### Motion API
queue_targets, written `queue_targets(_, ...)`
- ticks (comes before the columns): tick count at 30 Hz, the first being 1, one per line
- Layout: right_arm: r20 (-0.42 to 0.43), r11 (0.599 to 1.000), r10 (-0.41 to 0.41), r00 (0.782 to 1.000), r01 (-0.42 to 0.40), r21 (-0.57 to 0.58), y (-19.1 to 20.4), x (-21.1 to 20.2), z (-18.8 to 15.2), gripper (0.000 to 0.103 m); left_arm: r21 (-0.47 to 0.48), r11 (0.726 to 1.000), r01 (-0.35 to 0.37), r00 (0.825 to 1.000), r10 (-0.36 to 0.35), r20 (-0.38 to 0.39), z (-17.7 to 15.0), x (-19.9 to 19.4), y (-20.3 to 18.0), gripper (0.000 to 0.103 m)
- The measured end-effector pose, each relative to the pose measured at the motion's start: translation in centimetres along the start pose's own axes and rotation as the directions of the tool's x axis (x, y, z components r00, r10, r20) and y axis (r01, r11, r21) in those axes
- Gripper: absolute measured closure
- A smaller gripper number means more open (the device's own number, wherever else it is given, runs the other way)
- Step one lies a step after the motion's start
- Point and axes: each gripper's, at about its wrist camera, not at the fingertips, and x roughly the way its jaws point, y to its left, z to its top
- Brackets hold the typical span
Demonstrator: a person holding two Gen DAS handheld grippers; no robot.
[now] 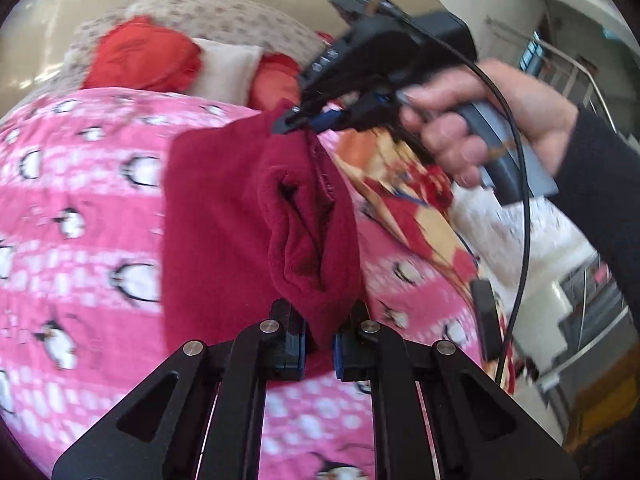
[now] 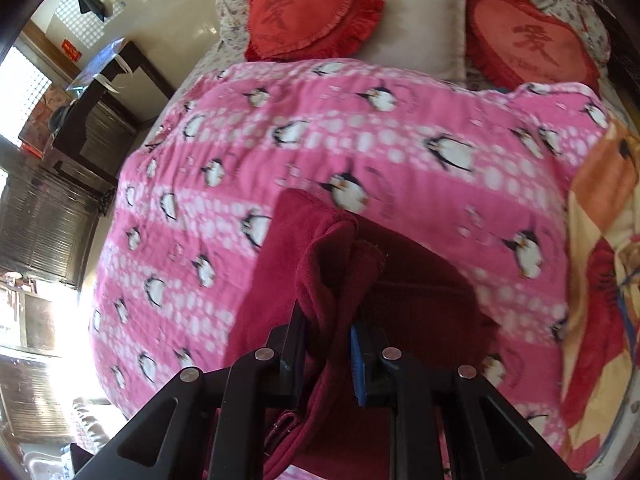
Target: Fold small clothes
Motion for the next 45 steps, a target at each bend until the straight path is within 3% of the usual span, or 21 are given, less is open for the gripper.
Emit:
queue_targets(7,0.011,0.999,-0.015,1.0,0.015,0.035,-5.6,1.1,-2.5,0.085,0.074,0.997,-0.001,0.996,0.008,-0.093,-1.7,4.6,-3.6,0.093)
queue_targets(11,0.032,0.993,-0.121,0.992,0.122,-0.008,-6.6,3.1,-3.3,0.081,0.096,0.995,0.021,0.984,-0.004,-0.179,-3.4,6.5,-4.2,0.074)
queue_targets(13,0.072,0.99,-0.14,0.988,0.141,-0.004,-7.4,3.3,-3.9,0.069,0.118,0.991,0.056,0.975,-0.029,-0.221,-4.3,6.2,-4.9,0.071)
queue_targets(15,0.117,0.993,-0.111,0.987,0.105,0.052,-8.6,2.4,-4.5,0.063,0.16,0.983,0.086,0.973,-0.048,-0.226,-5.1,4.6,-5.4,0.071)
queue_targets(16,0.159,0.994,-0.086,0.984,0.074,0.081,-9.3,1.4,-5.1,0.063,0.179,0.98,0.085,0.976,-0.046,-0.212,-5.2,3.5,-5.4,0.071)
queue_targets(18,0.276,0.993,-0.093,0.957,0.068,0.101,-9.8,-1.5,-6.7,0.063,0.211,0.977,0.031,0.99,-0.001,-0.139,-5.2,0.7,-4.7,0.071)
queue_targets(19,0.354,0.998,-0.062,0.933,0.049,0.046,-9.3,-3.3,-8.1,0.063,0.211,0.977,-0.008,0.995,0.03,-0.097,-4.8,-0.6,-3.9,0.071)
queue_targets(21,0.411,0.992,0.076,0.909,-0.027,-0.124,-7.2,-5.1,-10.6,0.063,0.188,0.977,-0.1,0.994,0.107,-0.028,-4.0,-2.2,-2.0,0.071)
queue_targets(23,0.406,0.941,0.203,0.891,-0.062,-0.333,-4.0,-5.5,-13.9,0.063,0.136,0.98,-0.145,0.989,0.149,-0.022,-3.2,-2.2,0.5,0.071)
queue_targets(25,0.367,0.879,0.221,0.904,-0.022,-0.476,-1.0,-4.3,-16.3,0.063,0.078,0.986,-0.149,0.987,0.153,-0.048,-2.4,-0.9,2.6,0.071)
queue_targets(27,0.298,0.82,0.191,0.935,0.015,-0.572,1.1,-1.7,-17.8,0.063,0.053,0.989,-0.139,0.986,0.143,-0.088,-2.4,0.9,3.3,0.071)
queue_targets(28,0.249,0.798,0.162,0.955,0.022,-0.602,1.6,0.0,-18.4,0.063,0.051,0.989,-0.138,0.984,0.143,-0.108,-2.6,1.9,3.3,0.071)
queue_targets(30,0.242,0.782,0.045,0.969,0.117,-0.612,1.0,2.4,-19.0,0.065,0.062,0.986,-0.153,0.976,0.16,-0.149,-3.6,3.7,3.2,0.071)
queue_targets(31,0.235,0.788,-0.035,0.971,0.172,-0.591,-0.1,4.0,-18.9,0.067,0.065,0.987,-0.148,0.976,0.156,-0.149,-4.0,4.1,3.3,0.071)
queue_targets(35,0.298,0.813,0.039,0.954,0.144,-0.564,-2.5,5.1,-19.8,0.068,0.136,0.969,-0.206,0.971,0.22,-0.095,-5.3,4.6,2.2,0.069)
queue_targets(38,0.331,0.831,0.064,0.941,0.133,-0.539,-2.9,4.9,-20.1,0.067,0.092,0.979,-0.183,0.975,0.193,-0.107,-4.1,3.7,2.6,0.069)
queue_targets(41,0.367,0.853,0.079,0.927,0.127,-0.506,-3.1,4.8,-20.8,0.066,0.073,0.981,-0.178,0.981,0.182,-0.061,-0.7,2.7,2.6,0.069)
queue_targets(45,0.447,0.87,0.072,0.892,0.163,-0.465,-2.5,5.5,-21.6,0.064,0.102,0.979,-0.177,0.981,0.183,-0.059,5.1,5.4,3.1,0.069)
